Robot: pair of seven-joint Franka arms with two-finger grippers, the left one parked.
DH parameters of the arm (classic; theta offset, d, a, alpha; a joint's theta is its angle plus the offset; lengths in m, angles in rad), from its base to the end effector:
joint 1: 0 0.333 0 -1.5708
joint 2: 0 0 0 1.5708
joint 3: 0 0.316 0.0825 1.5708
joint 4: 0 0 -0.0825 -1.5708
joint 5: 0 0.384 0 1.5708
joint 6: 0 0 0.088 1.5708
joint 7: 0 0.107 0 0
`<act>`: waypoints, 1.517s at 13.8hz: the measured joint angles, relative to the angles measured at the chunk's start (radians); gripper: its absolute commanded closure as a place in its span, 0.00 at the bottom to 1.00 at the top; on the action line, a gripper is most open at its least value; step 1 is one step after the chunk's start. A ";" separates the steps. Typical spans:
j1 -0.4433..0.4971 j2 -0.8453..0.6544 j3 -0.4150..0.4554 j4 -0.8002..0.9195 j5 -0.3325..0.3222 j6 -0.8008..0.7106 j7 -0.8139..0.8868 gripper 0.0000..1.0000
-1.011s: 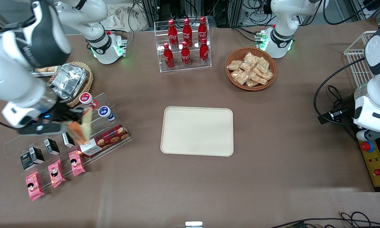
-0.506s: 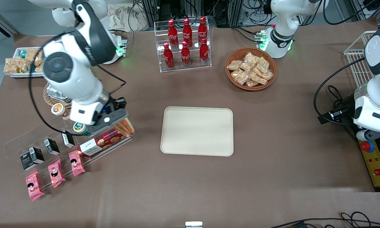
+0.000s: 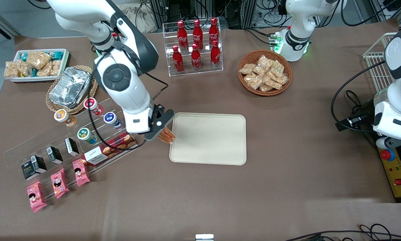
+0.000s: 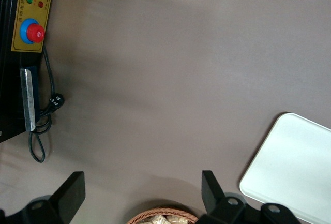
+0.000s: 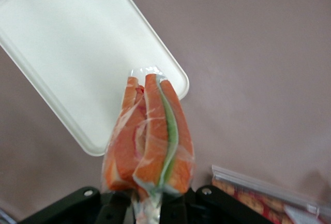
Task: Place sandwich on tray
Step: 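Carry the sandwich with the right gripper over the cream tray, then lower the sandwich onto the tray and open the right gripper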
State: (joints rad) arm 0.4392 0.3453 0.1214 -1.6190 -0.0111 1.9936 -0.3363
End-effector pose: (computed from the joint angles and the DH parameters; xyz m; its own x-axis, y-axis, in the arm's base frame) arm 0.5654 0.3439 0.4285 0.6264 0.7784 0.0401 0.7794 -0.6263 -0.0185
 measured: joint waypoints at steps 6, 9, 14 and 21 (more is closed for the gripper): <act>0.028 0.161 0.014 0.041 0.000 0.209 -0.239 1.00; 0.069 0.238 0.014 0.108 0.000 0.264 -0.298 1.00; 0.106 0.340 0.014 0.138 -0.001 0.415 -0.414 1.00; 0.133 0.449 0.013 0.174 -0.002 0.543 -0.452 1.00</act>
State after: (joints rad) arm 0.5723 0.7946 0.1348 -1.4450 -0.0127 2.5367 -0.7887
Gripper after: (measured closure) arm 0.833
